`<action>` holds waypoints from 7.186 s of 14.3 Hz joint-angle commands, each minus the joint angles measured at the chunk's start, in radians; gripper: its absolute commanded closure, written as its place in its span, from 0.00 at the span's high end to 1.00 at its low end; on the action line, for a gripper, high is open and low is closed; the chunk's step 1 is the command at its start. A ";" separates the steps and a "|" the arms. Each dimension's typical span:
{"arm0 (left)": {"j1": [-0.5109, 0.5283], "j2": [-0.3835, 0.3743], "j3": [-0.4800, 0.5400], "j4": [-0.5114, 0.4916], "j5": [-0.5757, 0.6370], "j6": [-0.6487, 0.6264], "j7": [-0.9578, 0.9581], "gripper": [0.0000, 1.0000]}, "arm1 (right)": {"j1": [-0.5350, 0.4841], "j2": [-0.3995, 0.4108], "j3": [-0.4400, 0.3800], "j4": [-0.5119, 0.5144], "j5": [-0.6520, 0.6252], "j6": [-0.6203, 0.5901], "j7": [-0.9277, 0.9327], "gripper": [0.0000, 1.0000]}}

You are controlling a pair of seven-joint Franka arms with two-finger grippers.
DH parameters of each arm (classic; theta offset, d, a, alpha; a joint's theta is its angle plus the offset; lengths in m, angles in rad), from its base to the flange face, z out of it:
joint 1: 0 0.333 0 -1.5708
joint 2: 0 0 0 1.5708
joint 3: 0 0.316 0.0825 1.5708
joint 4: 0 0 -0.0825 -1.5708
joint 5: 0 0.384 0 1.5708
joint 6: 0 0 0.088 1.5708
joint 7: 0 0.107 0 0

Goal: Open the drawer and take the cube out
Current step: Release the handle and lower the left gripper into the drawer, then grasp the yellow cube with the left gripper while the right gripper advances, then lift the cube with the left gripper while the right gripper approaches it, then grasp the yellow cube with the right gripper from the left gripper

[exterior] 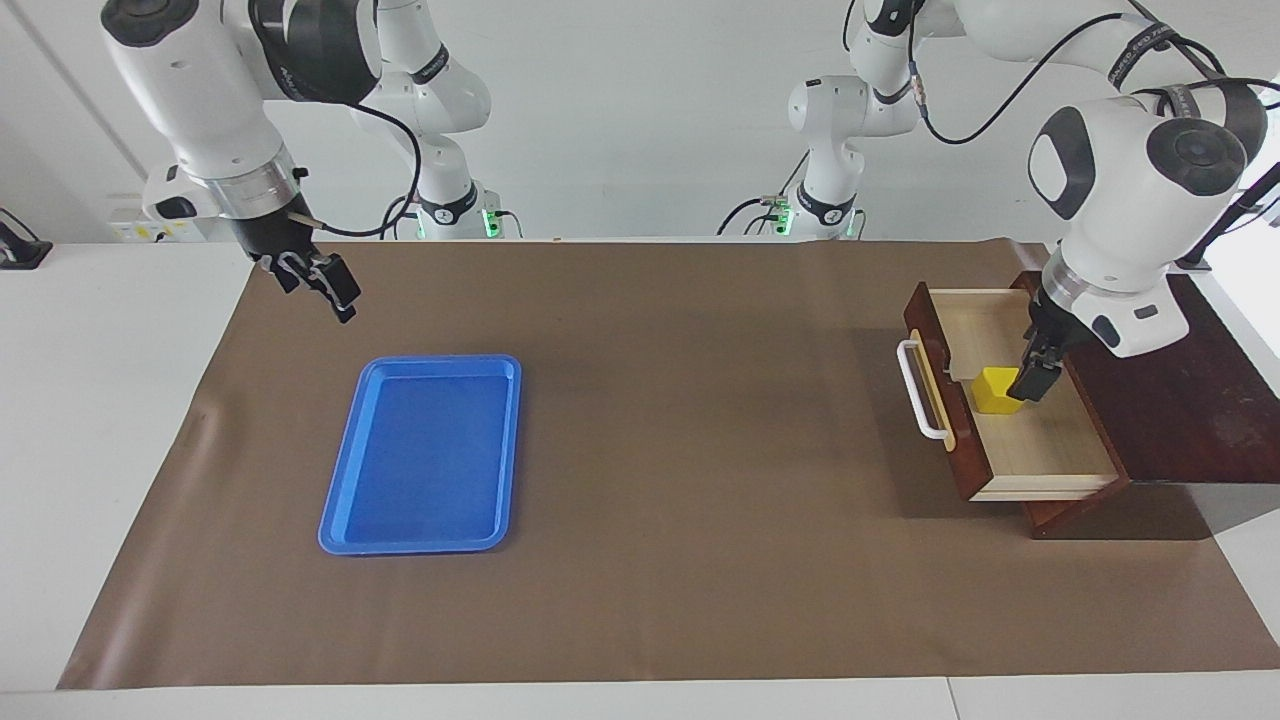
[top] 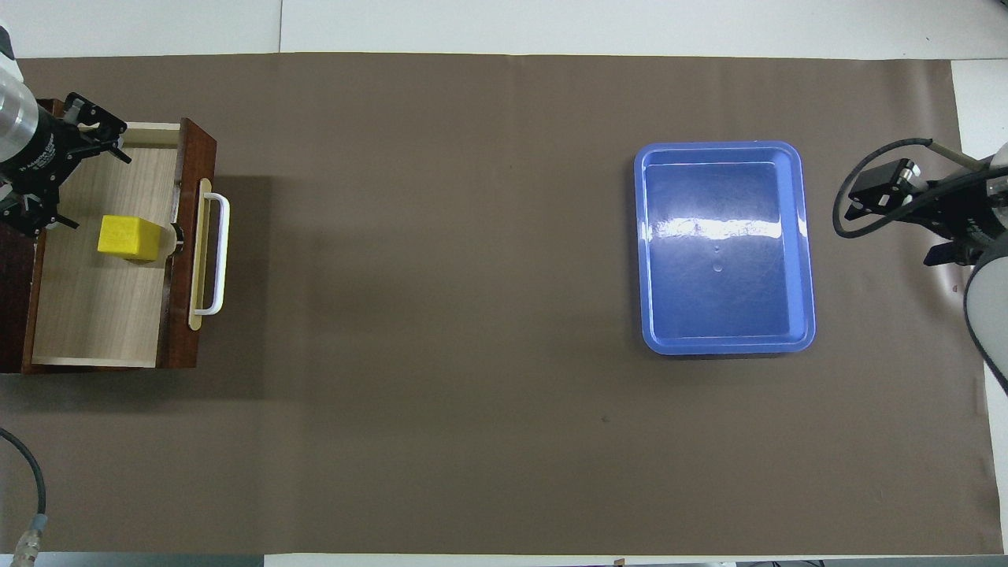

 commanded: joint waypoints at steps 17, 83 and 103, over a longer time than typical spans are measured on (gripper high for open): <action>0.000 -0.133 0.098 -0.454 -0.051 0.414 -0.293 1.00 | 0.120 0.148 0.005 -0.004 0.444 0.110 0.803 1.00; -0.069 0.093 -0.594 -0.039 0.107 0.151 -1.347 0.00 | 0.397 0.535 -0.005 0.369 0.819 0.188 0.881 0.99; -0.066 0.091 -0.589 -0.037 0.082 0.134 -1.362 0.00 | 0.418 0.530 -0.005 0.338 0.815 0.249 0.915 0.00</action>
